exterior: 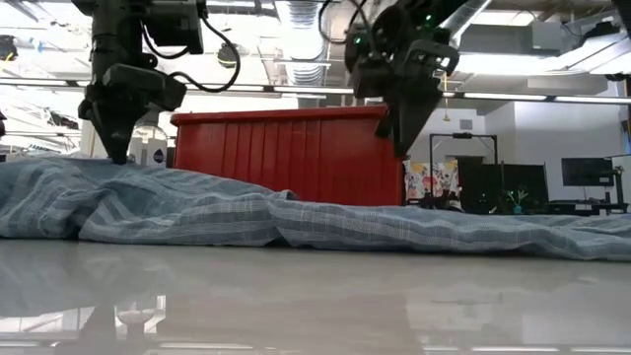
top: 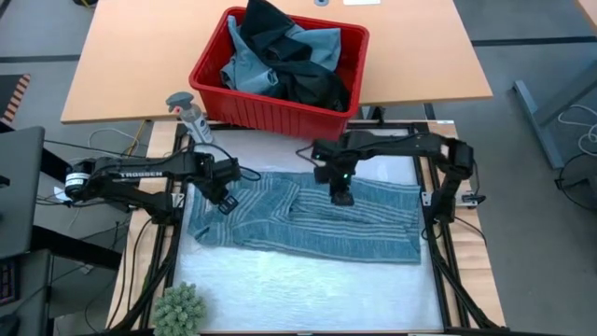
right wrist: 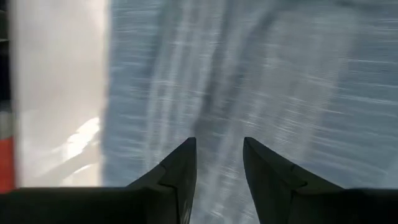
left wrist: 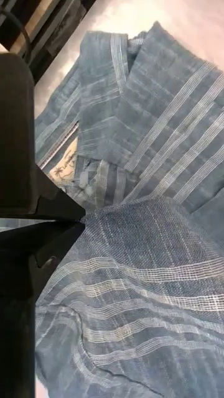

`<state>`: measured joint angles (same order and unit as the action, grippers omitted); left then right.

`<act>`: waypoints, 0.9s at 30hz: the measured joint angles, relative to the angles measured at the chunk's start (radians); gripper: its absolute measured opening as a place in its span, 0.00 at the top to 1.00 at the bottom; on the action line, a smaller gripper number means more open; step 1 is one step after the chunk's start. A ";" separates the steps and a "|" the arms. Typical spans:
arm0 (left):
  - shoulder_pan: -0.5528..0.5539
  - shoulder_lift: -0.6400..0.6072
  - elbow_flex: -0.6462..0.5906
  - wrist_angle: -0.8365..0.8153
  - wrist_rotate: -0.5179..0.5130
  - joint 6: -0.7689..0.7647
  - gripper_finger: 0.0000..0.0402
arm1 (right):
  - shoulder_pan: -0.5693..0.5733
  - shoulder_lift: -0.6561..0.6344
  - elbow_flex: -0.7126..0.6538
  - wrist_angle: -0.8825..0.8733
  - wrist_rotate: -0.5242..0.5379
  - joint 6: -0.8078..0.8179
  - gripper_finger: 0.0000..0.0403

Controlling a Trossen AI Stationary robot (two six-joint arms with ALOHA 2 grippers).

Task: Fold Laundry from Bin
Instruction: Fold the light blue shirt

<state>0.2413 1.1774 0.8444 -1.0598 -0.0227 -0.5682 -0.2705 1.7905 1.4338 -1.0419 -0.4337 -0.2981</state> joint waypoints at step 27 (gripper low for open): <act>0.011 0.000 0.000 -0.015 0.084 0.096 1.00 | 0.145 0.097 -0.445 0.497 -0.334 0.164 0.96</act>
<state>0.2523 1.1774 0.8444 -1.0751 0.0614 -0.4720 -0.1253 1.8878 0.9887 -0.5450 -0.7674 -0.1343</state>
